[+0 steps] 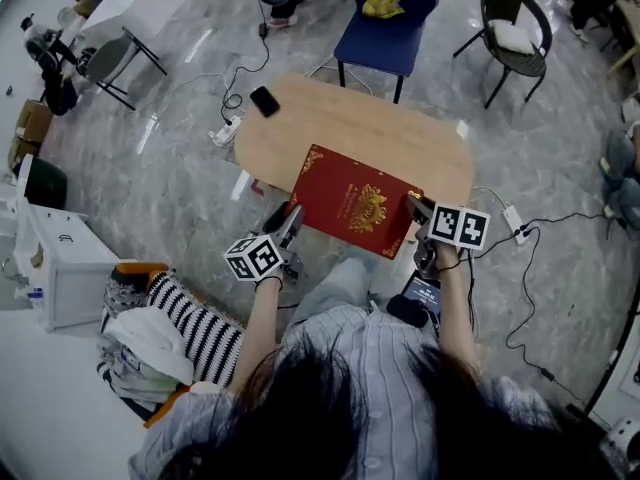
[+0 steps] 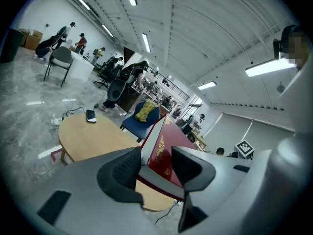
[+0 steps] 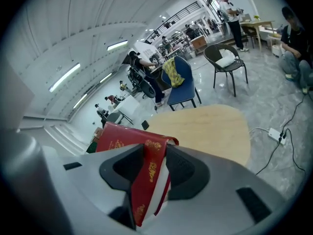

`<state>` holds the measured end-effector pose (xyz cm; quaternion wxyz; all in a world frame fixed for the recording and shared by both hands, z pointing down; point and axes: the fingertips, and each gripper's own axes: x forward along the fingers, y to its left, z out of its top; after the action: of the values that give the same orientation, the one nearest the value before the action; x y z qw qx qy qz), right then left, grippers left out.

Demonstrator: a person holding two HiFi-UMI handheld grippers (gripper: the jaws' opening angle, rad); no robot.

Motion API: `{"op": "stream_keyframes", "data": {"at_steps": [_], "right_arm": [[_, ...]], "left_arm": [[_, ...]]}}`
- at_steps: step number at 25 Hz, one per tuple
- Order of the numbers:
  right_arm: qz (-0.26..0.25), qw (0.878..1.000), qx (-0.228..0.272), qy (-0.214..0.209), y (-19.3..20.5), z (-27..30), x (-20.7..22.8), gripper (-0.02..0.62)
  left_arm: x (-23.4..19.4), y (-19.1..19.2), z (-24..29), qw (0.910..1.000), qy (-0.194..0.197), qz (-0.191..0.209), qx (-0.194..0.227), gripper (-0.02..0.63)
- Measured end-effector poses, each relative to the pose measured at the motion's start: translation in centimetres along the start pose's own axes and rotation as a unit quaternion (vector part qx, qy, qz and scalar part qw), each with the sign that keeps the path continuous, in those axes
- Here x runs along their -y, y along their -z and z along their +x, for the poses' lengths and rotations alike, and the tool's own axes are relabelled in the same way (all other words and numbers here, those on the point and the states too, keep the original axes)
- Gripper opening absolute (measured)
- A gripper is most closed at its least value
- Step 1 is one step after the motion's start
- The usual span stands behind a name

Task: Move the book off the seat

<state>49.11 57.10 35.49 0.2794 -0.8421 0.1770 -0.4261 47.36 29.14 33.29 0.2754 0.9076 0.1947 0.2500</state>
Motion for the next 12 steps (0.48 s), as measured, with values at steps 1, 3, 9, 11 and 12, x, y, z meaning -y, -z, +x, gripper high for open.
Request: {"op": "stream_keyframes", "data": {"at_steps": [1, 3, 9, 11, 12], "right_arm": [[0.006, 1.0, 0.002, 0.007, -0.6, 0.0, 0.6, 0.149], [0.018, 1.0, 0.006, 0.022, -1.7, 0.2, 1.7, 0.149], [0.047, 0.997, -0.003, 0.056, -4.4, 2.2, 3.6, 0.149], [0.054, 0.996, -0.009, 0.064, -5.0, 3.1, 4.4, 0.149], [0.057, 0.996, -0.012, 0.066, -5.3, 3.6, 4.8, 0.149]], "left_arm": [[0.1, -0.1, 1.2, 1.0, 0.007, -0.001, -0.005, 0.192], [0.3, -0.5, 3.5, 0.9996, 0.02, -0.002, -0.018, 0.191], [-1.0, -1.8, 9.2, 0.9974, 0.042, -0.021, -0.055, 0.189], [-1.6, -1.8, 10.7, 0.9963, 0.046, -0.027, -0.068, 0.188], [-1.9, -1.8, 11.4, 0.9958, 0.048, -0.028, -0.073, 0.187]]}}
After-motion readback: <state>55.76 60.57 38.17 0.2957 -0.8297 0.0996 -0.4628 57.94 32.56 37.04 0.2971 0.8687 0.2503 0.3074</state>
